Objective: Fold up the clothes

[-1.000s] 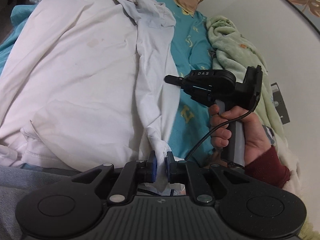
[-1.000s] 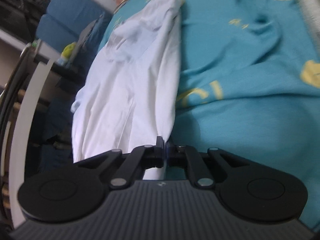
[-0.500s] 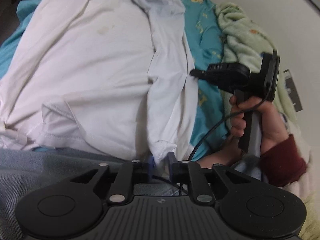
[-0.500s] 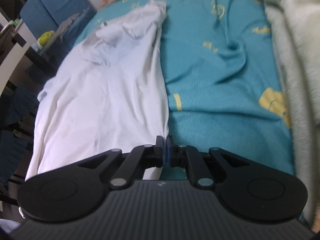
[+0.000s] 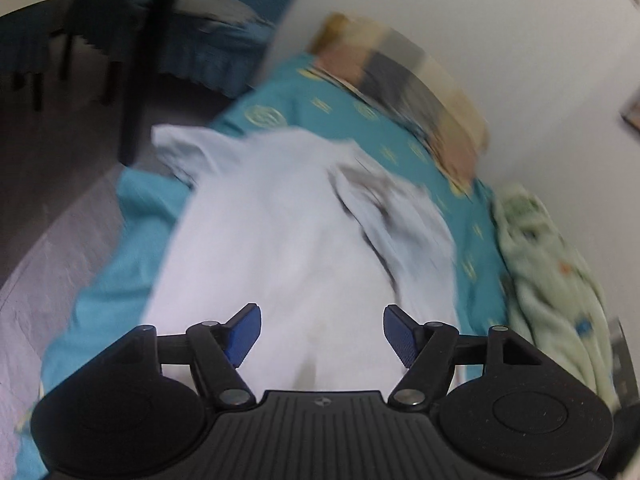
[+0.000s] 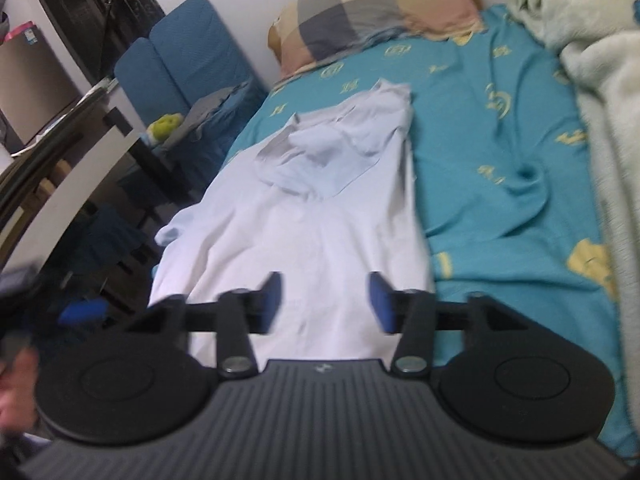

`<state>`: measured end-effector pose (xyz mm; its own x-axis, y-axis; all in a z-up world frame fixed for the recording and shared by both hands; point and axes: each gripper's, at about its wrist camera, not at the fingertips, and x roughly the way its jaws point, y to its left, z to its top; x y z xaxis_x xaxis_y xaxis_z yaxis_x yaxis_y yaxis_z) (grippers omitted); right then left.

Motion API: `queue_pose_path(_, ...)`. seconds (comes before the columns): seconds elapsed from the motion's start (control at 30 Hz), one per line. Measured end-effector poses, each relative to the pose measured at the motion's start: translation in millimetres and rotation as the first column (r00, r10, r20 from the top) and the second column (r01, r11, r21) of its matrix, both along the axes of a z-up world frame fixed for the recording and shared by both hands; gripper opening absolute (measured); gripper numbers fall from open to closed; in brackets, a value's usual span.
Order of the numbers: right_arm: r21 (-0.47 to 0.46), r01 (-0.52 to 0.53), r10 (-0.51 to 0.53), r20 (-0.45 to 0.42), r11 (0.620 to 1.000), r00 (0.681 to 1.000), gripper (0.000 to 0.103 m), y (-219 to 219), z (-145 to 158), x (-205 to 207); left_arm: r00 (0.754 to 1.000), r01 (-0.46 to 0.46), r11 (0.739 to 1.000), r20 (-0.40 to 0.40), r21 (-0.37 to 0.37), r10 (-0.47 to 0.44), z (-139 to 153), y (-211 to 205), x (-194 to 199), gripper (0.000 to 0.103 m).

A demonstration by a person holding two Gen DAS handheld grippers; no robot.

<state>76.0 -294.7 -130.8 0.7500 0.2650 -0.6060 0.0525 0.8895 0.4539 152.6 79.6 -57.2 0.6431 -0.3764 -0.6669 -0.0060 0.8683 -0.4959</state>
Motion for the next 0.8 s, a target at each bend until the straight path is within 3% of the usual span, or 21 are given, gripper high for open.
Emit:
queue_pose_path(0.17, 0.006, -0.034, 0.034, -0.039, 0.999, 0.999, 0.058, 11, -12, 12, 0.981, -0.186, 0.975, -0.069, -0.121, 0.178, -39, 46, 77, 0.071)
queue_pose_path(0.23, 0.020, -0.040, 0.041, -0.056, 0.999, 0.998, 0.058, 14, -16, 20, 0.973, -0.227, 0.965, -0.076, -0.134, 0.219, -58, 54, 99, 0.073)
queue_pose_path(0.4, 0.055, -0.067, 0.071, -0.087, 0.996, 0.994, 0.058, 24, -26, 40, 0.954, -0.297, 0.913, -0.124, -0.278, 0.273, -102, 67, 137, 0.073)
queue_pose_path(0.6, 0.075, -0.098, 0.107, -0.133, 0.992, 0.985, 0.058, 33, -43, 54, 0.930, -0.368, 0.824, -0.170, -0.431, 0.326, -150, 81, 181, 0.074)
queue_pose_path(0.8, 0.114, -0.073, 0.092, -0.174, 0.991, 0.980, 0.058, 28, -57, 63, 0.928, -0.366, 0.788, -0.132, -0.495, 0.348, -168, 94, 206, 0.072)
